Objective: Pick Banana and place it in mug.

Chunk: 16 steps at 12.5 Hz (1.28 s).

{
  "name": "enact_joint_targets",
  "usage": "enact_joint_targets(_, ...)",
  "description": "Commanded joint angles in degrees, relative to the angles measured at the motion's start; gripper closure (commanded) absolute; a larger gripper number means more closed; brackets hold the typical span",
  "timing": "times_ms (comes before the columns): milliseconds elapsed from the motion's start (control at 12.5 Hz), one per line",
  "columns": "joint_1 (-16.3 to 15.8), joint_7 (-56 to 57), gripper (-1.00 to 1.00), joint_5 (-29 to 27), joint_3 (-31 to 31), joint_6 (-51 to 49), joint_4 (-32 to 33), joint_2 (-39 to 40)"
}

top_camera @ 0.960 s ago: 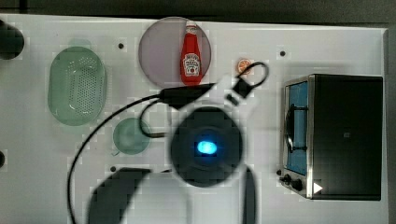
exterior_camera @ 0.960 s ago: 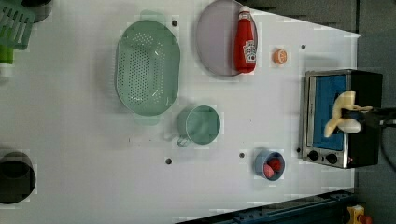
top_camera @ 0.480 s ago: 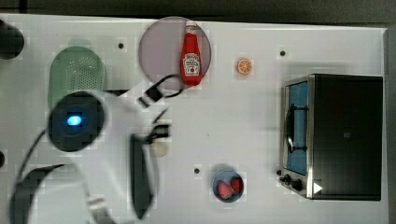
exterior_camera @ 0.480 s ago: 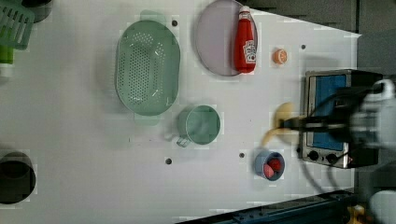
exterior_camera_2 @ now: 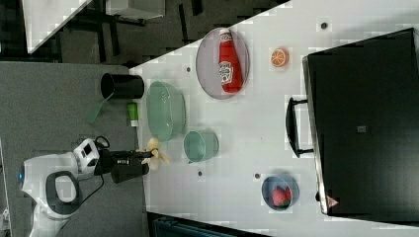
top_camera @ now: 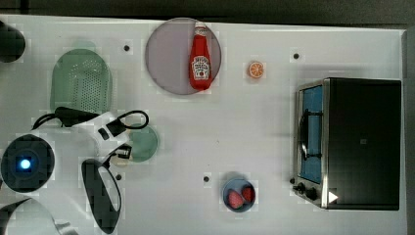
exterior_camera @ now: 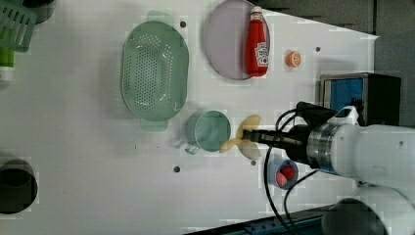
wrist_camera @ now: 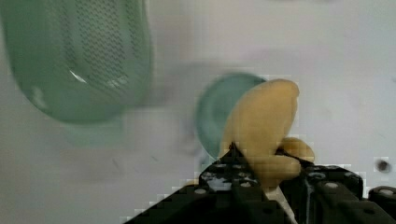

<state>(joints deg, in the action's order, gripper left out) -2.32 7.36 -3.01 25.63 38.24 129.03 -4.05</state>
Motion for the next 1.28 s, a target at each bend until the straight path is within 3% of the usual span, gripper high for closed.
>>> enact_joint_targets(80,0.6,-5.5,0.57,-0.4,-0.7,3.7,2.1,8.0)
enact_joint_targets(160,0.6,-5.5,0.51,-0.4,-0.7,5.1,2.3,9.4)
enact_joint_targets(240,0.7,-5.5,0.32,-0.4,-0.7,6.6,2.8,10.5)
enact_joint_targets(720,0.7,-5.5,-1.0,-0.2,-1.5,14.9,5.3,11.7)
enact_joint_targets(1040,1.1,-5.5,-1.0,-0.2,-2.7,15.0,3.8,8.4)
enact_joint_targets(1280,2.1,-5.4,-1.0,-0.2,-7.2,3.8,0.8,0.9)
